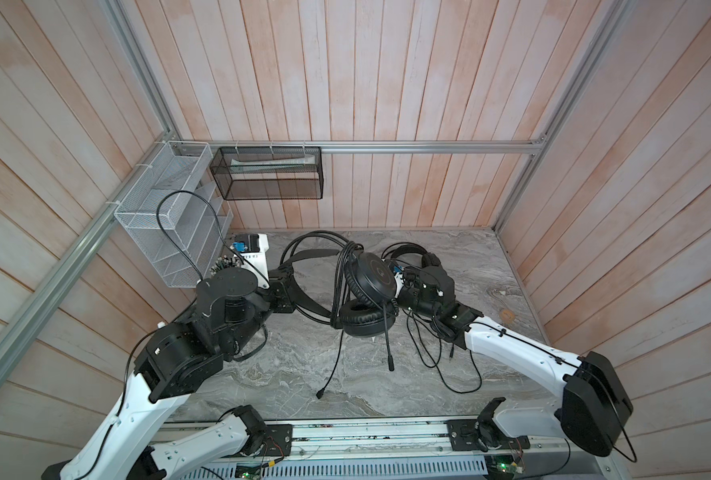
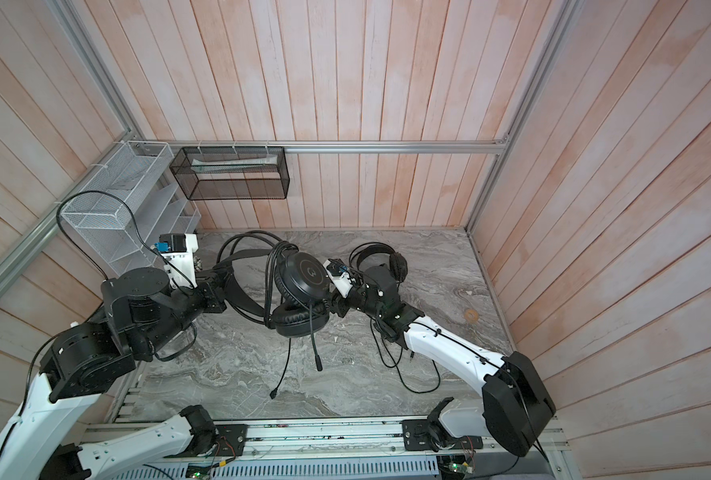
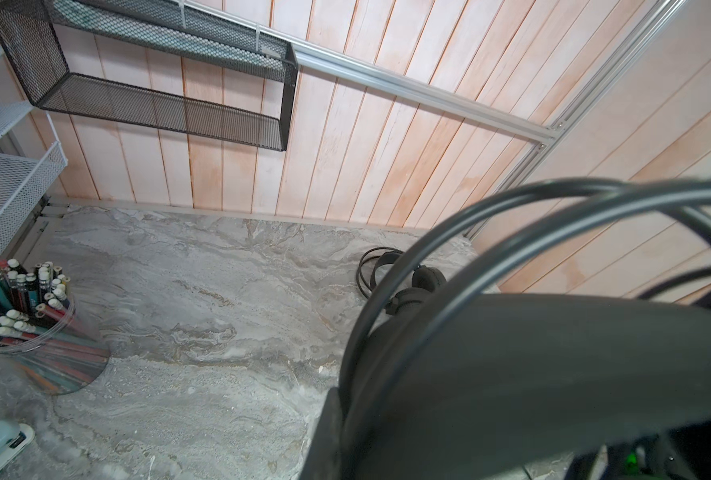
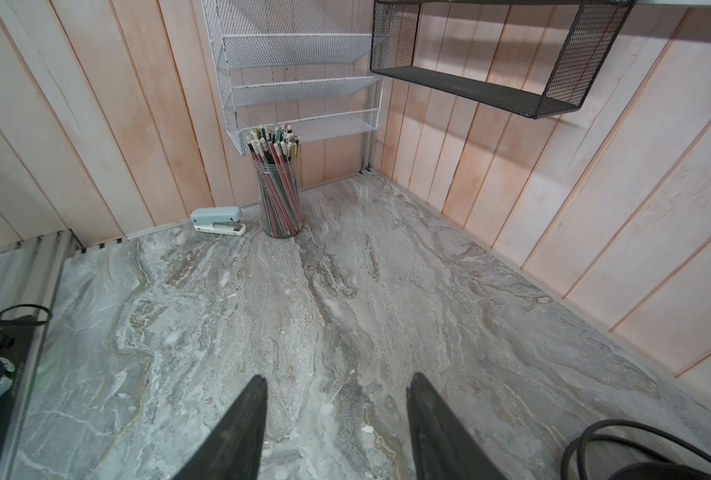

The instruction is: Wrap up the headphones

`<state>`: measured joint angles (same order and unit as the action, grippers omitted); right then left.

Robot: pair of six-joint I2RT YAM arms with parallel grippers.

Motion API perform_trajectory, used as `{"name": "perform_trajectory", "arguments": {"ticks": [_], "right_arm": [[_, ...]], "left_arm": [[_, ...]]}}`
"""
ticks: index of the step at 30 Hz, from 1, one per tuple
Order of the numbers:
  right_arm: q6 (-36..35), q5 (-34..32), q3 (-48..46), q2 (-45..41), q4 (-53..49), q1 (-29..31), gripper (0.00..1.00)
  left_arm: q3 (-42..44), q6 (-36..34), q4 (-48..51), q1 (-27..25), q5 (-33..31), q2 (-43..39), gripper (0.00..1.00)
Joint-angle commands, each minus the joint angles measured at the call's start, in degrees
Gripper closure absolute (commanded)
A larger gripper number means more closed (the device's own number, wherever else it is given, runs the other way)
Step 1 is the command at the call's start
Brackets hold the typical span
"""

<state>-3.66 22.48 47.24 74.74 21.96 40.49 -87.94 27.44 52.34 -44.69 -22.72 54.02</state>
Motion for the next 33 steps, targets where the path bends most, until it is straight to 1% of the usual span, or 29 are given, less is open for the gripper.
{"name": "perform_trajectory", "arguments": {"ticks": [1,4,7,13,18,21,24,25,27,29,30,31,33], "right_arm": [[7.6,4.9,-4.6,-1.8,12.1,-0.2,0.39],[11.5,5.6,-9.2,-3.1,18.2,-0.2,0.38],[14.5,5.9,-12.6,-3.4,24.9,-0.3,0.34],[16.1,8.2,-11.8,-0.5,29.1,-0.3,0.33],[14.8,3.1,-11.4,1.3,31.6,-0.2,0.34],[14.3,1.5,-10.0,3.4,31.2,0.1,0.34],[14.3,1.6,-8.8,6.0,32.6,2.7,0.36],[14.4,1.6,-8.2,6.7,32.8,4.8,0.36],[12.2,-0.1,-6.8,8.1,30.9,9.9,0.37],[9.8,-4.3,-6.3,8.9,28.9,14.2,0.41],[10.4,-5.5,-7.0,9.2,29.6,14.6,0.44],[11.7,-7.0,-8.2,9.4,31.3,14.3,0.51],[13.1,-9.2,-10.3,9.4,34.1,13.6,0.69]], "left_arm": [[-6.1,2.1,-2.6,0.0,1.2,0.9,1.00],[-10.7,1.5,-1.7,0.0,1.1,3.0,1.00],[-13.9,0.8,-1.5,0.0,1.6,4.8,1.00],[-17.1,-0.4,-2.1,0.0,2.1,7.2,1.00],[-18.0,-2.2,-3.3,0.0,1.0,8.5,1.00],[-18.0,-2.7,-3.6,0.0,0.7,8.9,1.00],[-17.8,-2.8,-4.2,0.0,0.8,8.9,1.00],[-17.7,-2.8,-4.3,-0.1,0.8,8.8,1.00],[-17.8,-2.8,-4.4,0.0,0.6,8.7,1.00],[-17.7,-3.0,-4.3,0.0,0.2,8.2,1.00],[-17.6,-3.0,-4.3,0.0,0.0,8.1,1.00],[-17.5,-3.0,-4.3,-0.1,-0.3,7.9,1.00],[-17.5,-3.0,-4.2,0.0,-0.4,7.7,1.00]]}}
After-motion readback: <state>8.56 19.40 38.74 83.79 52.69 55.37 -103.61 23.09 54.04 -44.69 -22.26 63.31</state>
